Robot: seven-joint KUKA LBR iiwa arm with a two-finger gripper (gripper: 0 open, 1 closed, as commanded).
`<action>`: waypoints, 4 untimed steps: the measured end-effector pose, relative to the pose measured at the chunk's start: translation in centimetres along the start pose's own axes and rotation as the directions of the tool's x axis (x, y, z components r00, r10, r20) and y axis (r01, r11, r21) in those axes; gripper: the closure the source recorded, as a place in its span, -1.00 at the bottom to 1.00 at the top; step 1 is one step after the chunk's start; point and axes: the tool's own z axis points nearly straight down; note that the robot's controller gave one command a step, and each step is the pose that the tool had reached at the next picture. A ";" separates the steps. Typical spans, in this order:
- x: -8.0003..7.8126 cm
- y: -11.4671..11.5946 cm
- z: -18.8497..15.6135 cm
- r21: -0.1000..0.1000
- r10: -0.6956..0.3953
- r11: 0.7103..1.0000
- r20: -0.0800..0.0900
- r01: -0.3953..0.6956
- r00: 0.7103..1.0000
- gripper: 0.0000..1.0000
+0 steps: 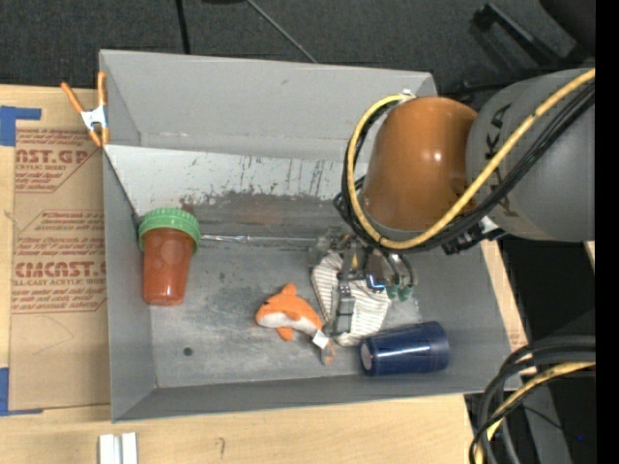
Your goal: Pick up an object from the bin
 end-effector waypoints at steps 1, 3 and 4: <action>-0.2 0.0 -0.4 0.000 0.001 1.000 0.008 -0.001 1.000 -1.00; 2.8 2.0 8.7 -0.001 0.112 0.994 0.007 -0.112 0.994 1.00; 2.8 1.9 8.7 -0.001 0.112 0.994 0.007 -0.112 0.994 1.00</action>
Offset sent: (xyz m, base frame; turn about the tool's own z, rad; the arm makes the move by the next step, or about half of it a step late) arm -0.0118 0.0192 -0.0854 0.0218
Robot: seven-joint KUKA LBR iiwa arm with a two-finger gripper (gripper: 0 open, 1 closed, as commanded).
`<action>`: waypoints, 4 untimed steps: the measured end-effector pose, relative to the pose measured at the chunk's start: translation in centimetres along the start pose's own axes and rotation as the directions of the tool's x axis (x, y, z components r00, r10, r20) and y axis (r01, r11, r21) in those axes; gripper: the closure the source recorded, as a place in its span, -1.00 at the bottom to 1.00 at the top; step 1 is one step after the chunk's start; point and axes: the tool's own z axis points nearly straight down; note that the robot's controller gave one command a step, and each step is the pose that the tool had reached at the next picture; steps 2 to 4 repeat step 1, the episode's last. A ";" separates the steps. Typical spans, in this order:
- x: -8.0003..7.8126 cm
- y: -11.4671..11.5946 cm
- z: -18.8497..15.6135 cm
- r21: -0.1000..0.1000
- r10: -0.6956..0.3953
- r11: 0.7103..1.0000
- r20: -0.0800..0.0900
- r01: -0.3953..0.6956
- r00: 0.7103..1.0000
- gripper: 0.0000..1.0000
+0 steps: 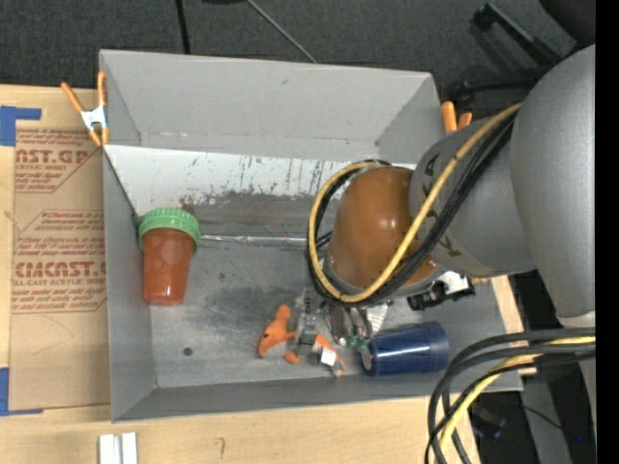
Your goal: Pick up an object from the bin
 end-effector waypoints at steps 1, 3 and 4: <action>-4.4 -0.3 -20.2 -0.002 0.031 1.000 0.011 -0.031 0.999 1.00; -4.4 -0.3 -20.2 -0.002 0.031 1.000 0.011 -0.031 0.999 1.00; -4.4 -0.3 -20.2 -0.002 0.031 1.000 0.011 -0.031 0.999 1.00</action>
Offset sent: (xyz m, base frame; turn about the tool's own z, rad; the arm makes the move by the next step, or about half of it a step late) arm 0.0000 0.0000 0.0000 0.0000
